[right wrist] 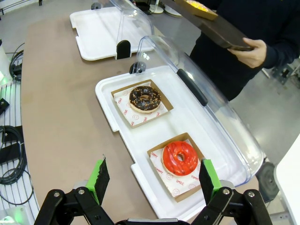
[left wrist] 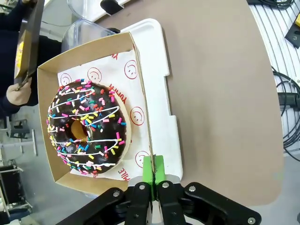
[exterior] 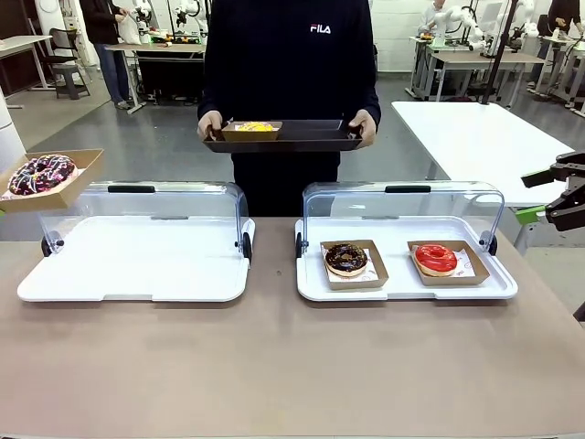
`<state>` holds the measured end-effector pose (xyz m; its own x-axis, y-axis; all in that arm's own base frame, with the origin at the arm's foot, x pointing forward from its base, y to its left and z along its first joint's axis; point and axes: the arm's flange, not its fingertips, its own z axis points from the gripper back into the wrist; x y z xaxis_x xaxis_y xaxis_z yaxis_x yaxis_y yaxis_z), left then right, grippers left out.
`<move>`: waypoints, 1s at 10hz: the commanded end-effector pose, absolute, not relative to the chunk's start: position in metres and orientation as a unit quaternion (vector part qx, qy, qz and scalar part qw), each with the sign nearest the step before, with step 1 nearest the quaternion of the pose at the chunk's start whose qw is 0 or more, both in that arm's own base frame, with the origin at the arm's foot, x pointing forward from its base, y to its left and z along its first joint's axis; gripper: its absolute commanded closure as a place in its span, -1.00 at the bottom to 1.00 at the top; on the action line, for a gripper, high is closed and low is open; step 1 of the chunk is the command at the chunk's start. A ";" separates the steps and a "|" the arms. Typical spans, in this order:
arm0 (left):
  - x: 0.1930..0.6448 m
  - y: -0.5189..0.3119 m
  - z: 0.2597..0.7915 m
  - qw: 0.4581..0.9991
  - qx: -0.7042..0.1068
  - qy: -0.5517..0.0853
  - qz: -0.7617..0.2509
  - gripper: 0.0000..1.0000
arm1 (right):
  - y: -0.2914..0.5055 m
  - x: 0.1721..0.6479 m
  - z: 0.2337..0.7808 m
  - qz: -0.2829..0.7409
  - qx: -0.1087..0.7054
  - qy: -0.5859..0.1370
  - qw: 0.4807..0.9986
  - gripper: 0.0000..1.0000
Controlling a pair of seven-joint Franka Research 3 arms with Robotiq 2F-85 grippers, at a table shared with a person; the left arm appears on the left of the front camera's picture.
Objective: Provide the desired donut to the person.
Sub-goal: Place the picked Paper togo box onto the Handle tray extended by the person.
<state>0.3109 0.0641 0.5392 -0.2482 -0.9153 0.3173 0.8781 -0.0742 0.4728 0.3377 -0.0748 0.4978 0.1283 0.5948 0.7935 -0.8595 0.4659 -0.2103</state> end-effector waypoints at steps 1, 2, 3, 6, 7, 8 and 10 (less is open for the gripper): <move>0.313 0.066 0.538 0.609 0.038 -0.299 -0.733 1.00 | -0.075 0.341 0.495 0.493 0.160 -0.452 0.725 -1.00; 0.313 0.066 0.538 0.609 0.038 -0.299 -0.733 1.00 | -0.075 0.341 0.495 0.493 0.160 -0.452 0.725 -1.00; 0.313 0.066 0.538 0.609 0.038 -0.299 -0.733 1.00 | -0.075 0.341 0.495 0.493 0.160 -0.452 0.725 -1.00; 0.313 0.066 0.538 0.609 0.038 -0.299 -0.733 1.00 | -0.075 0.341 0.495 0.493 0.160 -0.452 0.725 -1.00; 0.313 0.066 0.538 0.609 0.038 -0.299 -0.733 1.00 | -0.075 0.341 0.495 0.493 0.160 -0.452 0.725 -1.00; 0.313 0.066 0.538 0.609 0.038 -0.299 -0.733 1.00 | -0.075 0.341 0.495 0.493 0.160 -0.452 0.725 -1.00; 0.313 0.066 0.538 0.609 0.038 -0.299 -0.733 1.00 | -0.075 0.341 0.495 0.493 0.160 -0.452 0.725 -1.00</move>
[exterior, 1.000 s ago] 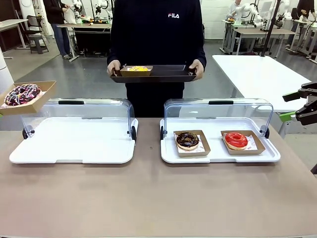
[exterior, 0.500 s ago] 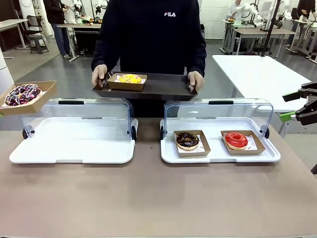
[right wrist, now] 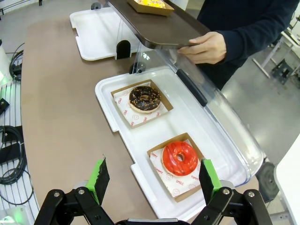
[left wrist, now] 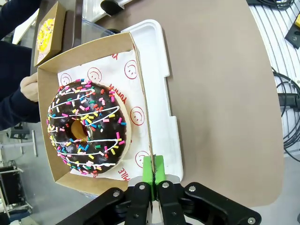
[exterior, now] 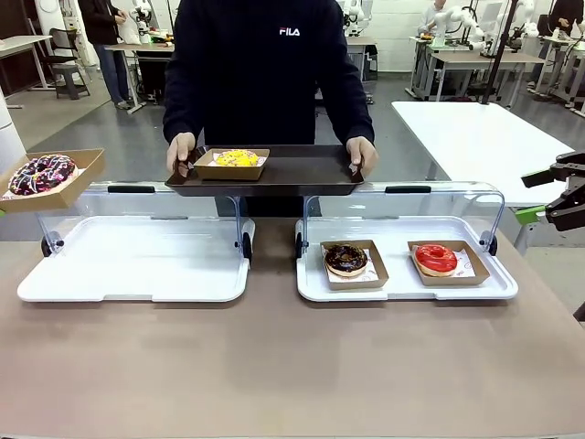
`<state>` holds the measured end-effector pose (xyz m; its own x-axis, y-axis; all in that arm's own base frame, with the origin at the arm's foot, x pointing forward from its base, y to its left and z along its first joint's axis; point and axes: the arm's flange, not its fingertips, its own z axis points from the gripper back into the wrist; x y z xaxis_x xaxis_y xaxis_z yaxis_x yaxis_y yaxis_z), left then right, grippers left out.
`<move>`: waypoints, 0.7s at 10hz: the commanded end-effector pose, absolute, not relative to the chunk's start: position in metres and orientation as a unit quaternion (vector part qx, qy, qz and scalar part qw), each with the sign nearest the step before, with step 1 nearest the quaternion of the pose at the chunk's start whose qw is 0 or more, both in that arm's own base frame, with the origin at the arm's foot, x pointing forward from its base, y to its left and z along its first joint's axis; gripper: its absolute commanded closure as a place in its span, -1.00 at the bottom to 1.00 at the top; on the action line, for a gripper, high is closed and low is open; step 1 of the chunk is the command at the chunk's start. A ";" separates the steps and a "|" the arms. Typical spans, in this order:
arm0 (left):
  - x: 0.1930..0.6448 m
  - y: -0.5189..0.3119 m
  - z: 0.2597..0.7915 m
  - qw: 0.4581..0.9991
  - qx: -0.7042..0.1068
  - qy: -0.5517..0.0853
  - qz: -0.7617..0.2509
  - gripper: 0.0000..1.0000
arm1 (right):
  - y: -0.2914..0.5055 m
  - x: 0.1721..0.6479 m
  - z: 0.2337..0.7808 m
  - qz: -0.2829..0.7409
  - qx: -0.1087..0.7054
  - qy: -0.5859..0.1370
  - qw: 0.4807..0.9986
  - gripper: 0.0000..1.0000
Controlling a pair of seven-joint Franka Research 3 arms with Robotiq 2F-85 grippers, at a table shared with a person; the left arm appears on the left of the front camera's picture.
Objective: Provide the desired donut to the person.
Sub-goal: Place the picked Paper togo box onto the Handle tray extended by the person.
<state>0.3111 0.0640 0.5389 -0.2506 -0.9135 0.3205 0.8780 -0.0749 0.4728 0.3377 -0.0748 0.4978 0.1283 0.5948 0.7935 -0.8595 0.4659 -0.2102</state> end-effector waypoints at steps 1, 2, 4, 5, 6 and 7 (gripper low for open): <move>0.313 0.066 0.538 0.609 0.038 -0.299 -0.733 1.00 | -0.075 0.341 0.495 0.493 0.160 -0.452 0.725 -1.00; 0.313 0.066 0.538 0.609 0.038 -0.299 -0.733 1.00 | -0.075 0.341 0.495 0.493 0.160 -0.452 0.725 -1.00; 0.313 0.066 0.538 0.609 0.038 -0.299 -0.733 1.00 | -0.075 0.341 0.495 0.493 0.160 -0.452 0.725 -1.00; 0.313 0.066 0.538 0.609 0.038 -0.299 -0.733 1.00 | -0.075 0.341 0.495 0.493 0.160 -0.452 0.725 -1.00; 0.313 0.066 0.538 0.609 0.038 -0.299 -0.733 1.00 | -0.075 0.341 0.495 0.493 0.160 -0.452 0.725 -1.00; 0.313 0.066 0.538 0.609 0.038 -0.299 -0.733 1.00 | -0.075 0.341 0.495 0.493 0.160 -0.452 0.725 -1.00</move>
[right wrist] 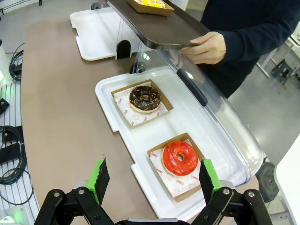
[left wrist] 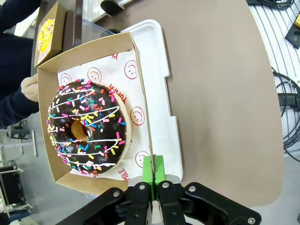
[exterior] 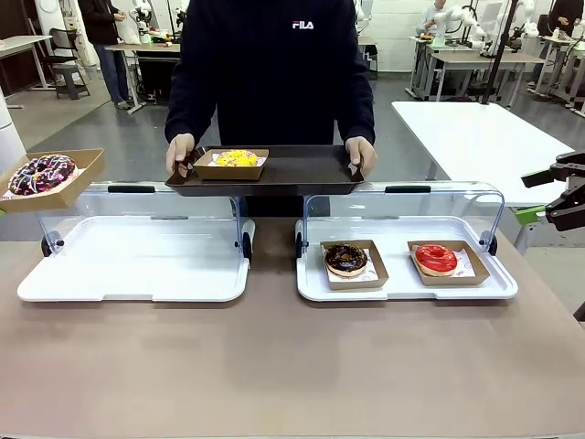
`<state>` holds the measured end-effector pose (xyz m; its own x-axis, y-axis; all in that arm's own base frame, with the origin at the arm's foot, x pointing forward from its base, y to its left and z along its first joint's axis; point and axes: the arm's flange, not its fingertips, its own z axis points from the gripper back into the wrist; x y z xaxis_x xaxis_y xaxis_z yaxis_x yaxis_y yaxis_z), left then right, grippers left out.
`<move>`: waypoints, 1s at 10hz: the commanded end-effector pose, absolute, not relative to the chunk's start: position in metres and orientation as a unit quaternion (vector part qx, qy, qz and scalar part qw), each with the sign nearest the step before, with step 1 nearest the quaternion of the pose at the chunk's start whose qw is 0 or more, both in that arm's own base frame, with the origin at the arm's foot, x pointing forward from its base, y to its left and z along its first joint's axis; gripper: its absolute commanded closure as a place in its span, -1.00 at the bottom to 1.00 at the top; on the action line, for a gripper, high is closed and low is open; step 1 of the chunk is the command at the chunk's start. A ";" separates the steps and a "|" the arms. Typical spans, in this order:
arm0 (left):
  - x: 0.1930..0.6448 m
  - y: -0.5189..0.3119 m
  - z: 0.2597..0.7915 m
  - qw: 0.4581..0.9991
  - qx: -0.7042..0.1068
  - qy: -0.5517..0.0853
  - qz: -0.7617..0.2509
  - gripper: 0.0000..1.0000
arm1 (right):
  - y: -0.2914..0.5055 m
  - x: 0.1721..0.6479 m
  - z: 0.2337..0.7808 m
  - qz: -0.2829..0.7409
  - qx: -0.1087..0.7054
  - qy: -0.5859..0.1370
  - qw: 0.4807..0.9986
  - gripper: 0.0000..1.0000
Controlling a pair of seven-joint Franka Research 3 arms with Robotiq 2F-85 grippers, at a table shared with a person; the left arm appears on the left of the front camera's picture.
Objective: Provide the desired donut to the person.
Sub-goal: Place the picked Paper togo box onto the Handle tray extended by the person.
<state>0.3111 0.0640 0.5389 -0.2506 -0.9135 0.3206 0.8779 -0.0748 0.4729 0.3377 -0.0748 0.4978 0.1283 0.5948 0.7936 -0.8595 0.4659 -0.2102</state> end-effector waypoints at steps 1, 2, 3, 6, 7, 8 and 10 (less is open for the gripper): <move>0.313 0.066 0.538 0.609 0.038 -0.299 -0.733 1.00 | -0.075 0.341 0.495 0.493 0.160 -0.452 0.725 -1.00; 0.313 0.066 0.538 0.609 0.038 -0.299 -0.733 1.00 | -0.075 0.341 0.495 0.493 0.160 -0.452 0.725 -1.00; 0.313 0.066 0.538 0.609 0.038 -0.299 -0.733 1.00 | -0.075 0.341 0.495 0.493 0.160 -0.452 0.725 -1.00; 0.311 0.064 0.539 0.611 0.030 -0.298 -0.732 0.97 | -0.075 0.341 0.495 0.493 0.160 -0.452 0.725 -1.00; 0.332 0.034 0.581 0.619 0.024 -0.272 -0.736 0.97 | -0.075 0.341 0.495 0.493 0.160 -0.452 0.725 -1.00; 0.354 0.000 0.610 0.613 0.029 -0.238 -0.753 0.97 | -0.075 0.341 0.495 0.493 0.160 -0.452 0.725 -1.00; 0.398 -0.072 0.652 0.601 0.039 -0.219 -0.768 0.97 | -0.075 0.341 0.495 0.493 0.160 -0.452 0.725 -1.00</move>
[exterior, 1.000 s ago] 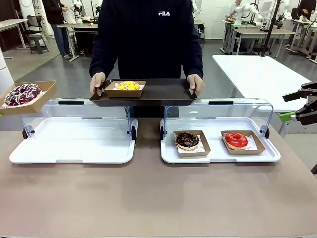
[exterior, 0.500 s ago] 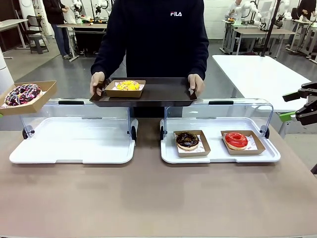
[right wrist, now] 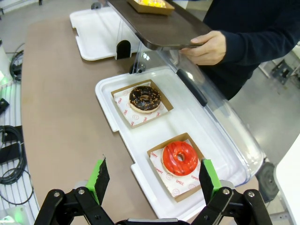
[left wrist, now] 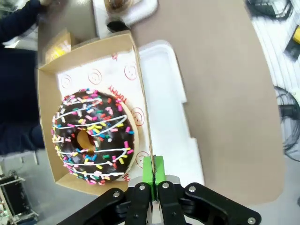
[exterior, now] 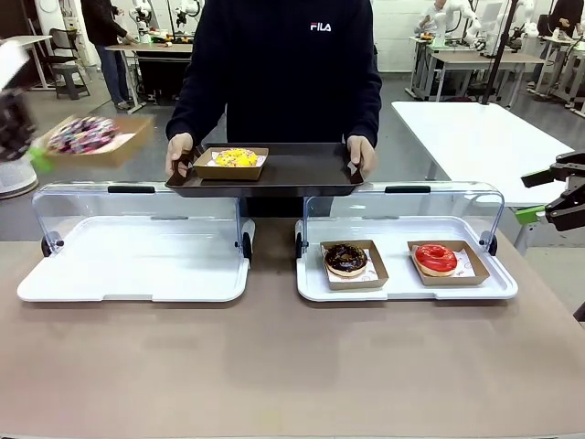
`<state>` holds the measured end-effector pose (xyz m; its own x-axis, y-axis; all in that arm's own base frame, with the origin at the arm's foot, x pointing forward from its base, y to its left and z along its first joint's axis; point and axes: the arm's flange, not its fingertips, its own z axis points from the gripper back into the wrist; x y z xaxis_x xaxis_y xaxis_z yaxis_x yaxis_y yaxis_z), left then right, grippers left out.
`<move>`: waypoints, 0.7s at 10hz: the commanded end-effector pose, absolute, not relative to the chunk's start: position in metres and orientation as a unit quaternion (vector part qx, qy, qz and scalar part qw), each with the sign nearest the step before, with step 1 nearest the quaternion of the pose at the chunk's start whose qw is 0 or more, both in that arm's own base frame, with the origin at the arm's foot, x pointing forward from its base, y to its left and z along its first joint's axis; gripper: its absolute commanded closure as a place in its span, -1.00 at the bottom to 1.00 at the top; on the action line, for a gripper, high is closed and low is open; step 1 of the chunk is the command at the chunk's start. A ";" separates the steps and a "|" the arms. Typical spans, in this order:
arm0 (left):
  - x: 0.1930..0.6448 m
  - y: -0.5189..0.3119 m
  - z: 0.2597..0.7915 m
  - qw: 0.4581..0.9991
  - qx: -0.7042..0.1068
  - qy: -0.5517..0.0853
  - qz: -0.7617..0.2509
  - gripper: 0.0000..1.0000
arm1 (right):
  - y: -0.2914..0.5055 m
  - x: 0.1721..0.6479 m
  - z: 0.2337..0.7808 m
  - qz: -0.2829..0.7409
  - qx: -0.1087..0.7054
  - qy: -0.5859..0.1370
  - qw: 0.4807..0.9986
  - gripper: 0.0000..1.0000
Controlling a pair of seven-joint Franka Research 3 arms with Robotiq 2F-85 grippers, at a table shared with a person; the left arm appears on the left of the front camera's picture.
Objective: Provide the desired donut to the person.
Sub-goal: Place the picked Paper togo box onto the Handle tray extended by the person.
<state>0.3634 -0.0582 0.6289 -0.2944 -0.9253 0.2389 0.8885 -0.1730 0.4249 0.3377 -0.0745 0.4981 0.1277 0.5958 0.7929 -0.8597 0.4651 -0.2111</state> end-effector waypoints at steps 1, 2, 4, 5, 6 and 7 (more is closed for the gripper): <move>0.421 -0.123 0.661 0.605 0.058 -0.184 -0.773 0.97 | -0.075 0.341 0.495 0.493 0.160 -0.452 0.725 -1.00; 0.442 -0.162 0.664 0.605 0.059 -0.176 -0.774 0.97 | -0.075 0.341 0.495 0.493 0.160 -0.452 0.725 -1.00; 0.482 -0.222 0.657 0.592 0.008 -0.192 -0.783 0.97 | -0.075 0.341 0.495 0.493 0.160 -0.452 0.725 -1.00; 0.498 -0.249 0.643 0.582 -0.026 -0.184 -0.791 0.97 | -0.075 0.341 0.495 0.493 0.160 -0.452 0.725 -1.00; 0.514 -0.273 0.626 0.583 -0.033 -0.192 -0.789 0.97 | -0.075 0.341 0.495 0.493 0.160 -0.452 0.725 -1.00; 0.524 -0.290 0.614 0.580 -0.033 -0.207 -0.787 0.97 | -0.075 0.341 0.495 0.493 0.160 -0.452 0.725 -1.00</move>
